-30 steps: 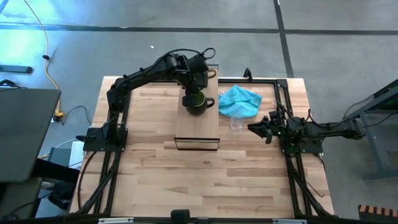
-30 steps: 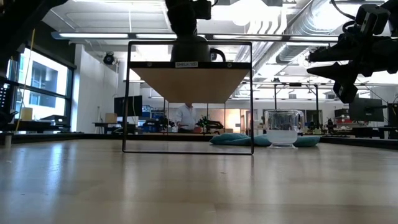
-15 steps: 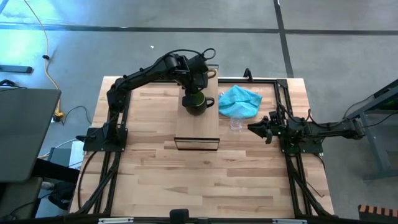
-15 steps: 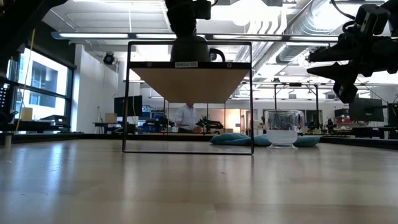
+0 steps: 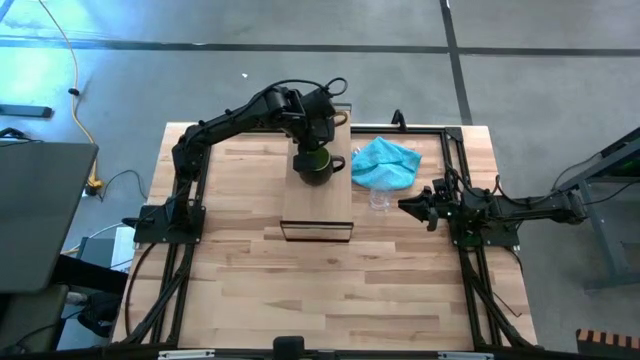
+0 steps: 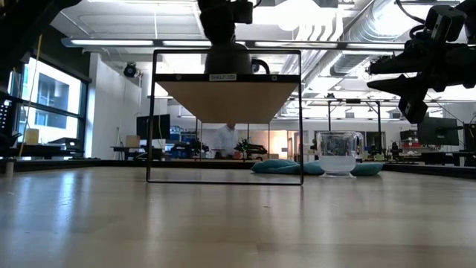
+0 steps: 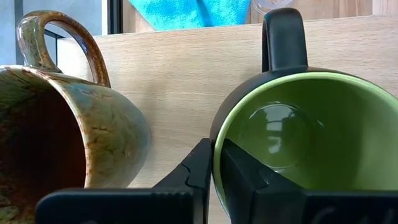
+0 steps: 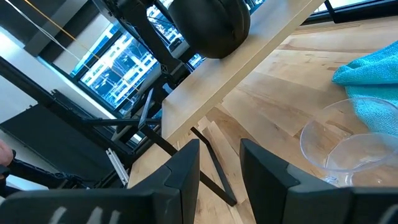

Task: Stack small to large cups/mugs on shelf
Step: Put the green and black mug on the shelf

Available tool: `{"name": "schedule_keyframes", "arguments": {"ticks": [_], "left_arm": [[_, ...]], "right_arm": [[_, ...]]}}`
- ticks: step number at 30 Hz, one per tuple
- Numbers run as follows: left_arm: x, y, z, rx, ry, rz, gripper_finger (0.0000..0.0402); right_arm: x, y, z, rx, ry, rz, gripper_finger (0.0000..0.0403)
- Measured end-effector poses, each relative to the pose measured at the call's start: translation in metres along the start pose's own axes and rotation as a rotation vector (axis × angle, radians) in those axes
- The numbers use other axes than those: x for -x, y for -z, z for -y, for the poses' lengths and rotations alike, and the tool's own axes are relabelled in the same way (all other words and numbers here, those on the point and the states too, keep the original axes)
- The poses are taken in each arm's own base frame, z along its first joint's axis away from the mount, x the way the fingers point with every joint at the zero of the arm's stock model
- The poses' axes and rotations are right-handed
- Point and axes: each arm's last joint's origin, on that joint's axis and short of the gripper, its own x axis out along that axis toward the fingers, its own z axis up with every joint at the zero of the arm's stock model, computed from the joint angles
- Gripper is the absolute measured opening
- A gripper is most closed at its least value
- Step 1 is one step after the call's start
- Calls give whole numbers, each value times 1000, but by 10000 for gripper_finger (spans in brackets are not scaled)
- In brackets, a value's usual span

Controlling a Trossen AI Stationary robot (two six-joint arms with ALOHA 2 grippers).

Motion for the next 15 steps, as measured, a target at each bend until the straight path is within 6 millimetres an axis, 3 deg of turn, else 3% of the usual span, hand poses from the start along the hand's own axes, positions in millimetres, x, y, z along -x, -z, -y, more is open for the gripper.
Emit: {"name": "schedule_keyframes", "arguments": {"ticks": [15], "left_arm": [[0,0,0,-23,0,0,25]], "right_arm": [[0,0,0,8,0,0,106]]}}
